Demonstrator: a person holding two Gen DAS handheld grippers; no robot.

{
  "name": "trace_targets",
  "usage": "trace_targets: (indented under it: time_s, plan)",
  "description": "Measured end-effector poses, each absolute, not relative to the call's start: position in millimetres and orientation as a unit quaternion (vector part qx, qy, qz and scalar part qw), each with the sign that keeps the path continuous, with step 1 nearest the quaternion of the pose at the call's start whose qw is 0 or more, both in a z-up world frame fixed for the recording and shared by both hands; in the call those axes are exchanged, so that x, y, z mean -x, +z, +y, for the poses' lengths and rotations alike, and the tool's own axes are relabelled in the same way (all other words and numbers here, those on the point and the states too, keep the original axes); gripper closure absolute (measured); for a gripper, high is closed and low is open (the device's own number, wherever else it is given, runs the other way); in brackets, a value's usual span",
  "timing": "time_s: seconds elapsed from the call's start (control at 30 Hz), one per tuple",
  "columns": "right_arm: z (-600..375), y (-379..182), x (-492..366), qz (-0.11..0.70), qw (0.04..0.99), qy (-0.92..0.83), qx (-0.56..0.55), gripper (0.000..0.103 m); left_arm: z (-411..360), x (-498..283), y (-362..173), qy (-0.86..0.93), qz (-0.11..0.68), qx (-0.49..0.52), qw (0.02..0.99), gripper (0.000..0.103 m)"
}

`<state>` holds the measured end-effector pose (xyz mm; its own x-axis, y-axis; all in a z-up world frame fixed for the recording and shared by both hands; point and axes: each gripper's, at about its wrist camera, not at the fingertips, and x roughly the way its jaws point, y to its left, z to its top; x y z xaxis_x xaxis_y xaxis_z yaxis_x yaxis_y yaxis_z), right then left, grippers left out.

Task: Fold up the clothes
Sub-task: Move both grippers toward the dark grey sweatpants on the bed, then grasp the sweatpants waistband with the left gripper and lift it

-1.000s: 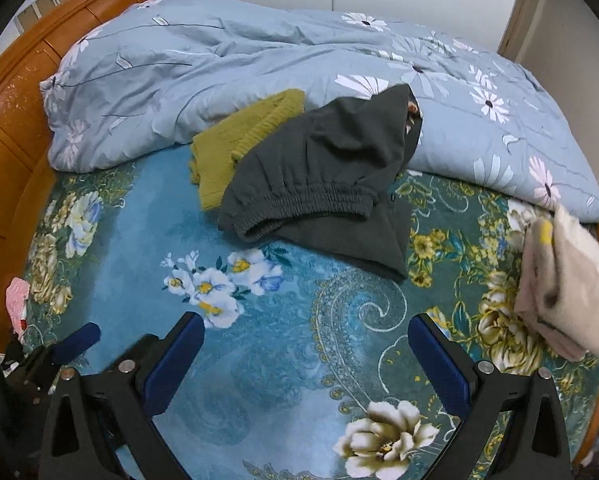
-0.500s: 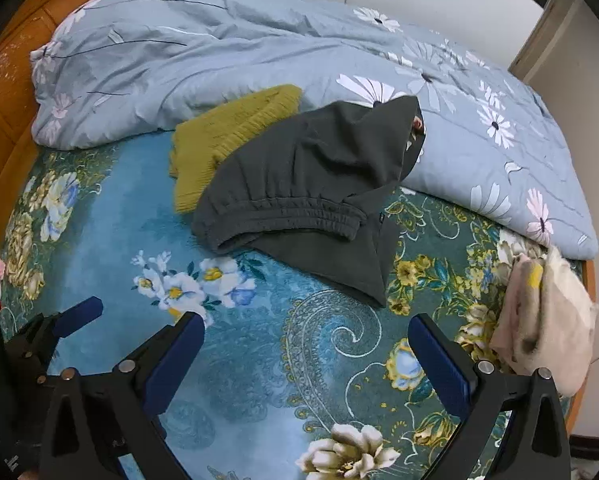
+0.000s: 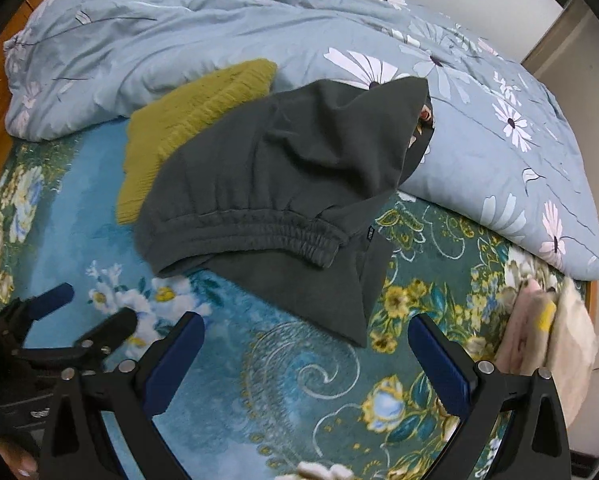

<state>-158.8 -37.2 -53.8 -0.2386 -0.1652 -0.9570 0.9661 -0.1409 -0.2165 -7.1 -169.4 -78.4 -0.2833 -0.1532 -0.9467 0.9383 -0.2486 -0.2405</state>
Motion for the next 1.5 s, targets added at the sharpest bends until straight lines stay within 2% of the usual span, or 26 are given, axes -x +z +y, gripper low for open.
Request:
trace_targets:
  time_s: [0.3, 0.53, 0.77, 0.9, 1.03, 1.2, 1.27, 1.3, 1.33, 1.37, 1.4, 1.47, 1.5]
  plan:
    - [-80.4, -77.2, 196.6, 0.468, 0.444, -0.626, -0.439, 0.0, -188.1, 33.4, -91.6, -0.676, 0.417, -0.451, 0.407, 0.0]
    - [-72.7, -87.5, 227.5, 0.458, 0.429, -0.634, -0.452, 0.0, -190.8, 61.8, -88.9, -0.703, 0.374, -0.461, 0.392, 0.0]
    - [-43.5, -68.0, 273.5, 0.417, 0.39, -0.669, -0.476, 0.0, -184.4, 138.5, -95.7, -0.733, 0.291, -0.497, 0.362, 0.0]
    - [-11.7, -49.1, 298.8, 0.392, 0.362, -0.68, -0.503, 0.0, -176.8, 187.9, -110.4, -0.747, 0.215, -0.524, 0.348, 0.0]
    - [31.4, -43.9, 307.9, 0.378, 0.345, -0.682, -0.522, 0.0, -162.8, 236.5, -132.6, -0.752, 0.089, -0.562, 0.333, 0.0]
    - [69.4, -41.4, 304.9, 0.377, 0.31, -0.684, -0.542, 0.0, -155.1, 268.1, -165.2, -0.721, -0.032, -0.613, 0.321, 0.001]
    - [81.9, -40.1, 302.2, 0.374, 0.304, -0.683, -0.548, 0.0, -160.2, 270.9, -170.2, -0.706, -0.067, -0.623, 0.331, 0.007]
    - [86.0, -38.4, 299.9, 0.374, 0.303, -0.684, -0.548, 0.0, -165.5, 270.0, -168.9, -0.707, -0.054, -0.625, 0.325, 0.012]
    - [89.4, -36.6, 298.5, 0.374, 0.303, -0.684, -0.549, 0.0, -173.2, 267.6, -164.8, -0.712, -0.023, -0.626, 0.316, 0.025]
    - [92.2, -34.6, 297.6, 0.373, 0.304, -0.683, -0.549, 0.0, -179.0, 265.2, -160.9, -0.714, 0.004, -0.627, 0.311, 0.034]
    - [95.1, -32.6, 296.8, 0.373, 0.305, -0.683, -0.549, 0.0, -183.4, 262.5, -156.5, -0.716, 0.029, -0.627, 0.306, 0.053]
    - [99.3, -27.4, 295.3, 0.37, 0.306, -0.685, -0.548, 0.0, -185.5, 256.5, -142.6, -0.719, 0.047, -0.619, 0.314, 0.081]
    - [99.4, -23.1, 294.7, 0.365, 0.308, -0.687, -0.547, 0.0, -184.8, 252.8, -133.8, -0.722, 0.052, -0.611, 0.319, 0.087]
